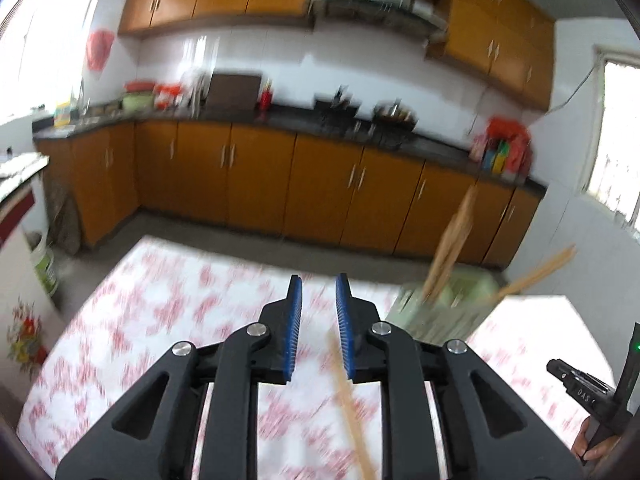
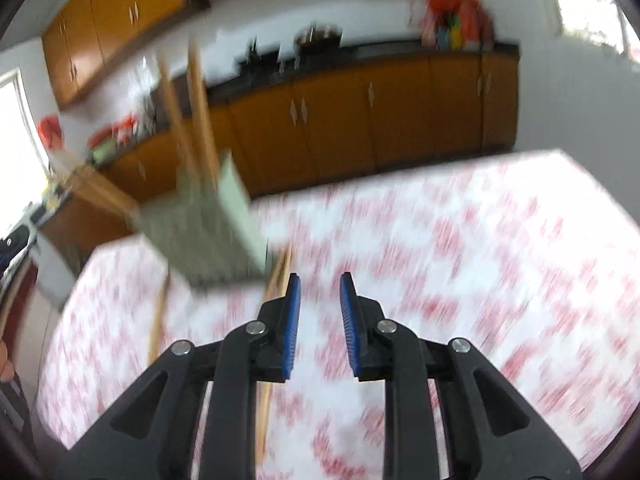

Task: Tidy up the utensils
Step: 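Open both grippers to release the chopsticks into the holder, then move the left gripper to a loose chopstick and grasp it while the right gripper grasps one, then lift the left gripper's chopstick toward the holder while the right gripper lifts its chopstick, then insert the left gripper's chopstick into the holder while the right gripper inserts its chopstick, then open both grippers to release the chopsticks into the holder, then move the left gripper to the last loose chopstick and grasp it while the right gripper grasps one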

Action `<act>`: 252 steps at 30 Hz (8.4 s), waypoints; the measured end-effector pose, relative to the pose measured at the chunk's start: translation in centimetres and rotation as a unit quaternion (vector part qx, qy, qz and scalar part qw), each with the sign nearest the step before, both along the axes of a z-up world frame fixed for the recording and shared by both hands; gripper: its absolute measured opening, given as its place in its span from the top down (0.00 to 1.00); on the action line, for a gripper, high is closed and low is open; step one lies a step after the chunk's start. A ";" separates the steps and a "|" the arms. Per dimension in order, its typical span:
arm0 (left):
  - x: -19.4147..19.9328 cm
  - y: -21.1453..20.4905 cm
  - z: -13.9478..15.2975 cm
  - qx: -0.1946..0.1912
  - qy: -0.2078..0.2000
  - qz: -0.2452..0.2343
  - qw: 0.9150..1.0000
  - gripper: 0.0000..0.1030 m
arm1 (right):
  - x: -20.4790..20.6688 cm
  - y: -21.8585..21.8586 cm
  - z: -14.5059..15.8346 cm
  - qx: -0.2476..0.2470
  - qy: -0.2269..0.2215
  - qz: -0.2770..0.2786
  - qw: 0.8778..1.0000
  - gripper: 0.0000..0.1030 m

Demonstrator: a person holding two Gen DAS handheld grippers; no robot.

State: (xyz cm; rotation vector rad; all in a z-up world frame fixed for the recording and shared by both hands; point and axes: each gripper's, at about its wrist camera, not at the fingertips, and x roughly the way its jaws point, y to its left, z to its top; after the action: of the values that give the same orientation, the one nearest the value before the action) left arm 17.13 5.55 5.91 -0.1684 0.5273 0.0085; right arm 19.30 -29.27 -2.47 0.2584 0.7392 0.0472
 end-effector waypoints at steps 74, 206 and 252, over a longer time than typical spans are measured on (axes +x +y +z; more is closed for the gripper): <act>2.8 -0.5 -15.5 0.063 0.184 -0.041 0.980 0.91 | 1.9 1.0 -8.0 -0.065 0.076 -0.023 0.995 0.92; 2.2 -8.0 6.1 -0.016 -0.049 -0.109 0.993 0.92 | 4.3 3.9 14.5 0.003 -0.165 0.042 0.985 0.87; -1.4 -4.7 -13.0 -0.018 0.160 -0.086 0.983 0.70 | 0.6 5.3 -7.9 -0.051 0.080 0.003 0.995 0.93</act>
State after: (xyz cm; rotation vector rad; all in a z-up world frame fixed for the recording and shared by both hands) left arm 15.77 0.89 -7.05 -0.1577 0.8621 -0.1441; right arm 19.93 -23.94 -10.37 0.1633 0.8987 -0.0062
